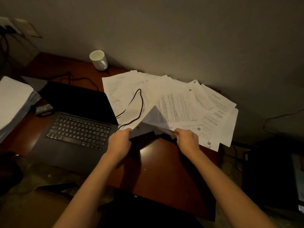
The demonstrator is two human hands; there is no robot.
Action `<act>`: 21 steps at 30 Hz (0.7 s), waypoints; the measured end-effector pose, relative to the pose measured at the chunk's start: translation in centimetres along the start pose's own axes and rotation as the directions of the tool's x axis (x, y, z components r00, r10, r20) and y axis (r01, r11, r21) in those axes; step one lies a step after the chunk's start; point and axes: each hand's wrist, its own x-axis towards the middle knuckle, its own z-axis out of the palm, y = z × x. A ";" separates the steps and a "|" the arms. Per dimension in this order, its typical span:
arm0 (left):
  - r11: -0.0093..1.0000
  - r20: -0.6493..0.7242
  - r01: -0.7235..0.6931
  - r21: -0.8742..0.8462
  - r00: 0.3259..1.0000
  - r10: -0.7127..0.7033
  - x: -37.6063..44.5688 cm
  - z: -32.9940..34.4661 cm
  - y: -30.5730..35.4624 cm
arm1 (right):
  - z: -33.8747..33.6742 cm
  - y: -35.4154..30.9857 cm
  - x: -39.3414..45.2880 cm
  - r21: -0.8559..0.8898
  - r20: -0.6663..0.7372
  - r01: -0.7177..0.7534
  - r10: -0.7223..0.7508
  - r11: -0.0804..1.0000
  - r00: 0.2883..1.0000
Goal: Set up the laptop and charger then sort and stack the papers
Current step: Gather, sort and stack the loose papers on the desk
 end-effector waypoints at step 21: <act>0.237 0.418 0.484 -0.842 0.864 -0.281 -6.4 8.6 1.8 | 0.4 -5.9 -8.5 0.376 0.120 0.029 -0.080 0.926 0.990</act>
